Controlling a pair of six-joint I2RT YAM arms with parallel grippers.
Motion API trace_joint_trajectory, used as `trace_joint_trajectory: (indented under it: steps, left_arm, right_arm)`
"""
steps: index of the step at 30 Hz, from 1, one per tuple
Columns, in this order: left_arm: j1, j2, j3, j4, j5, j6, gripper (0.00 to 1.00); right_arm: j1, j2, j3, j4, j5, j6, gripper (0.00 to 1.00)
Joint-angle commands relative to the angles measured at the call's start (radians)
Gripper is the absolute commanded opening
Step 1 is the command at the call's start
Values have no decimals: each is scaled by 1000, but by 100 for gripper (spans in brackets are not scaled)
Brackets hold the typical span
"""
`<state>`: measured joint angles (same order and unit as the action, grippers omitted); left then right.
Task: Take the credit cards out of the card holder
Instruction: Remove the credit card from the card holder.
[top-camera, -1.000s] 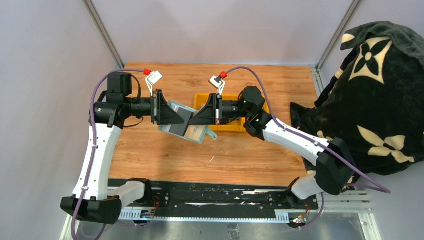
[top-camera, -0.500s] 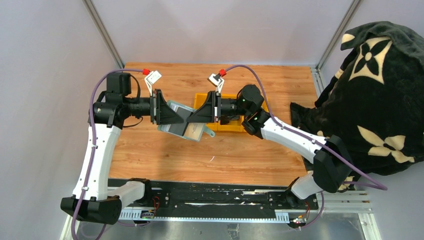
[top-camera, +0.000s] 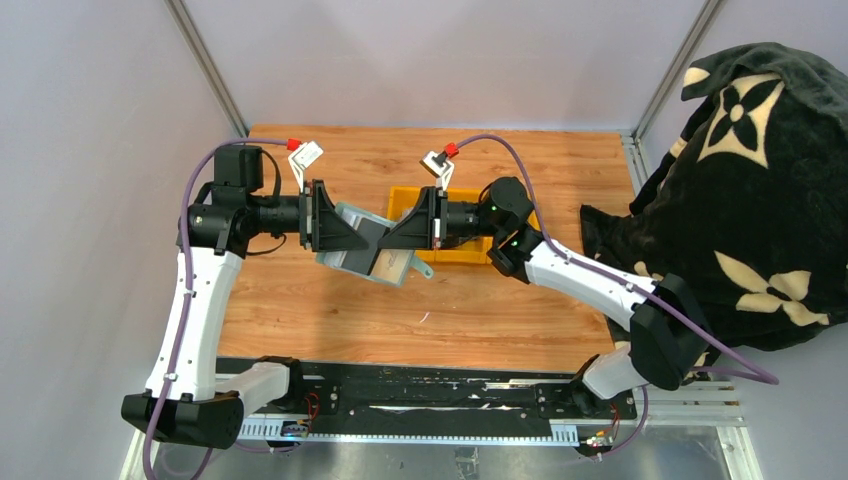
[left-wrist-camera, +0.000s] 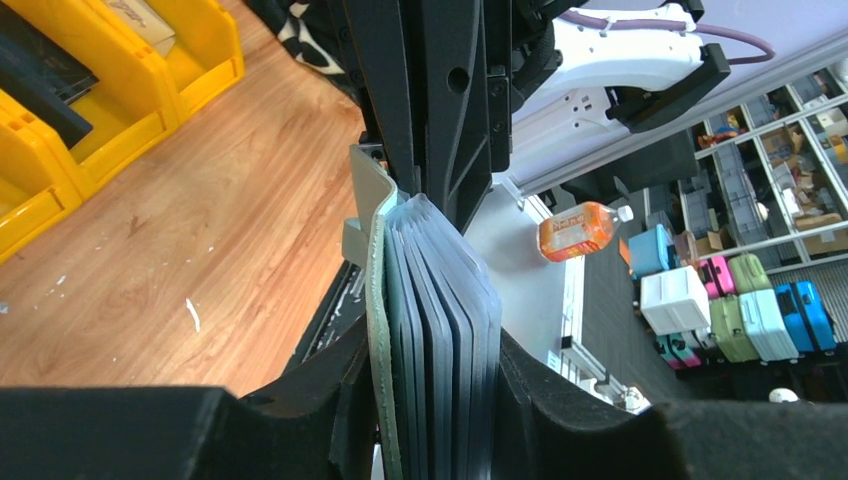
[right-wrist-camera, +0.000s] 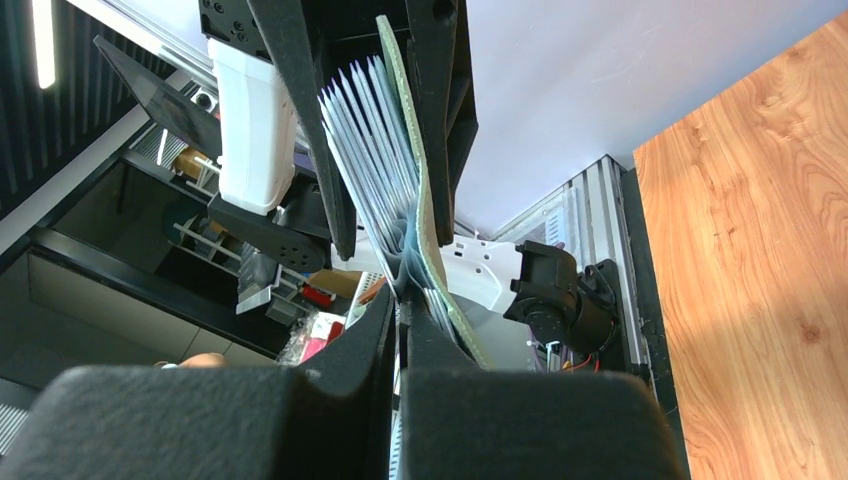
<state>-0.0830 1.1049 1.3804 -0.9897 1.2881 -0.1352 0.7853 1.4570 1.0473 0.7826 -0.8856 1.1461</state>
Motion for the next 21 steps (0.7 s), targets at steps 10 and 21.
trace_joint_trajectory:
  steps: [10,21]
  left_arm:
    - [-1,0,30,-26,156,-53,34]
    - [0,5,53,-27,175,-64,20]
  right_arm:
    - [-36,-68,-95,78,-15,34,0]
    - [-56,-90,-118,116,-23,42,0]
